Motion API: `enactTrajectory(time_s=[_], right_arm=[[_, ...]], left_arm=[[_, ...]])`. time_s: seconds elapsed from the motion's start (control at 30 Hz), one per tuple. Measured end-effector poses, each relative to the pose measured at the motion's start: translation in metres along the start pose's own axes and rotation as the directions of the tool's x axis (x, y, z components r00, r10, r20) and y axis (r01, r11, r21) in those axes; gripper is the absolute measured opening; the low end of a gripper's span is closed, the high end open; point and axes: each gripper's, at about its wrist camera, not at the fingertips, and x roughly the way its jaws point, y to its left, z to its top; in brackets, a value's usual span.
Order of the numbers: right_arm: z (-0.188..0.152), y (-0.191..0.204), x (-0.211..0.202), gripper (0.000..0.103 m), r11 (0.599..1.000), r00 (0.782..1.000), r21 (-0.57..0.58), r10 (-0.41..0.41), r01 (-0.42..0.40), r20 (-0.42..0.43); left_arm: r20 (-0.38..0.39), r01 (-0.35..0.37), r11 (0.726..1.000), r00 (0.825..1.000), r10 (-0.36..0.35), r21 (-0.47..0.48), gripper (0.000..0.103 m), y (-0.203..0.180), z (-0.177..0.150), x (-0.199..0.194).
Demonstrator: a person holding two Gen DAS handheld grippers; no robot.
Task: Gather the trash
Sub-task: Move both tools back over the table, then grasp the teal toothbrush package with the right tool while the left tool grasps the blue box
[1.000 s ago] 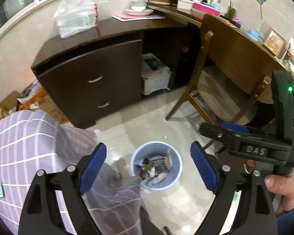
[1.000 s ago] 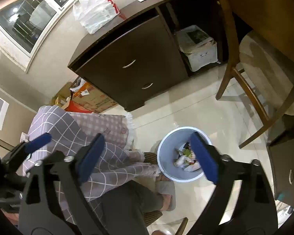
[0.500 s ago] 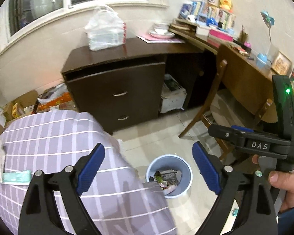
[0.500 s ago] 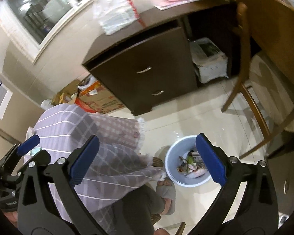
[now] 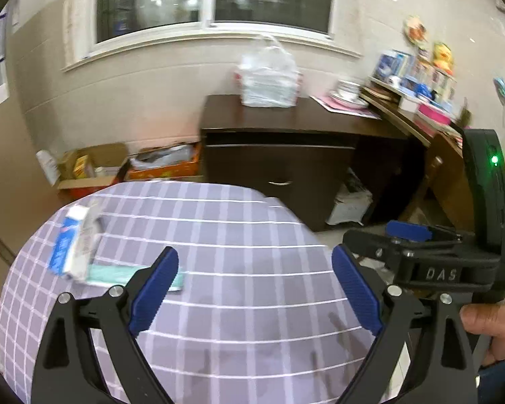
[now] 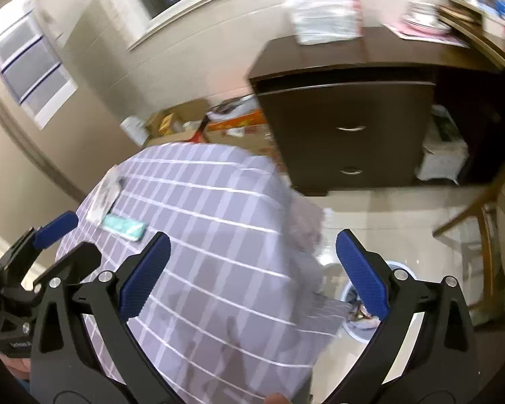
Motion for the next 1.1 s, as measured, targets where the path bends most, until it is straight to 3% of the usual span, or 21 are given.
enactTrajectory(time_s=[0.27,0.43,0.57,0.7,0.77,0.83,0.97,1.0,1.07,1.1], right_arm=[[0.005,0.07,0.034,0.097,0.987,0.997,-0.145,0.055,-0.063,-0.058],[0.006,0.105,0.06,0.097,0.968,0.992,-0.234,0.067,-0.091,-0.109],[0.005,0.132,0.084,0.097,0.947,0.985,-0.301,0.068,-0.113,-0.156],[0.003,0.158,0.108,0.097,0.913,0.978,-0.385,0.058,-0.134,-0.202],[0.001,0.17,0.119,0.097,0.893,0.975,-0.428,0.047,-0.139,-0.217],[-0.002,0.184,0.134,0.097,0.865,0.971,-0.48,0.029,-0.143,-0.236],[-0.009,0.204,0.16,0.094,0.834,0.963,-0.528,0.011,-0.158,-0.271],[-0.011,0.21,0.165,0.083,0.827,0.964,-0.54,0.011,-0.157,-0.264],[-0.017,0.22,0.171,0.075,0.797,0.971,-0.588,-0.013,-0.135,-0.24],[-0.022,0.225,0.171,0.061,0.775,0.975,-0.619,-0.021,-0.123,-0.22]], left_arm=[[0.004,-0.099,0.989,0.995,0.1,-0.106,0.091,0.069,-0.013,-0.007],[-0.015,-0.19,0.965,0.982,0.19,-0.18,0.091,0.126,-0.019,0.005],[-0.058,-0.26,0.95,0.965,0.254,-0.172,0.091,0.163,-0.015,0.032],[-0.112,-0.263,0.955,0.962,0.249,-0.135,0.09,0.188,-0.01,0.063],[-0.133,-0.237,0.963,0.966,0.22,-0.131,0.072,0.196,-0.01,0.073],[-0.171,-0.206,0.97,0.968,0.182,-0.129,0.029,0.202,-0.011,0.082],[-0.17,-0.176,0.974,0.974,0.152,-0.141,0.026,0.21,-0.022,0.076],[-0.166,-0.178,0.973,0.974,0.154,-0.146,0.026,0.212,-0.025,0.071],[-0.161,-0.185,0.97,0.974,0.159,-0.159,0.025,0.217,-0.031,0.063],[-0.158,-0.187,0.969,0.974,0.161,-0.165,0.025,0.218,-0.033,0.059]])
